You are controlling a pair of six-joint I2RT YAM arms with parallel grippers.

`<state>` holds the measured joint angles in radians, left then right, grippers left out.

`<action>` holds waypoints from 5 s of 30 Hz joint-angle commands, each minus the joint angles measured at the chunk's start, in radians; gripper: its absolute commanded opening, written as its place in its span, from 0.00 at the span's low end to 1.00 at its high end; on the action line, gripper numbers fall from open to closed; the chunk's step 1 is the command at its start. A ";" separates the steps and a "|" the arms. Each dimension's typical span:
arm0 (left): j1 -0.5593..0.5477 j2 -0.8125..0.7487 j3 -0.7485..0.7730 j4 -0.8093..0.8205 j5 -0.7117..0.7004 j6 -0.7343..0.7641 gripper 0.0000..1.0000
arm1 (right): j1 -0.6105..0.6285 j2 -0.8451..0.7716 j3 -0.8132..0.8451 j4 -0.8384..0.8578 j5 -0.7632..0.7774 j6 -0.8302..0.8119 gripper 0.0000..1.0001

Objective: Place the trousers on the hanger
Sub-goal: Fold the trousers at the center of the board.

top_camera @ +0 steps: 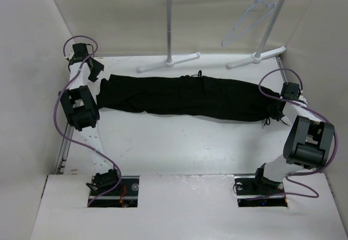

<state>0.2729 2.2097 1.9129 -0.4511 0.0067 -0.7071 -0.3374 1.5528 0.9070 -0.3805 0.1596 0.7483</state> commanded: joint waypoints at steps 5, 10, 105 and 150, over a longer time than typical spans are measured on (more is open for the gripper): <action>0.007 0.079 0.113 -0.090 0.087 0.040 0.44 | 0.031 0.001 0.018 0.023 -0.008 -0.007 0.07; 0.005 0.073 0.100 -0.144 0.090 0.021 0.34 | 0.025 -0.016 0.010 0.019 -0.006 -0.012 0.07; 0.163 -0.320 -0.682 0.284 -0.175 -0.175 0.00 | 0.030 -0.036 0.027 -0.018 0.080 -0.010 0.00; 0.156 -0.658 -0.994 0.269 -0.272 -0.241 0.00 | -0.015 -0.085 0.018 -0.050 0.083 0.017 0.00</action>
<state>0.4145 1.6978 0.9630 -0.1074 -0.1074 -0.9375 -0.3164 1.5032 0.9001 -0.4213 0.1757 0.7578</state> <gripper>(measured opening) 0.010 0.166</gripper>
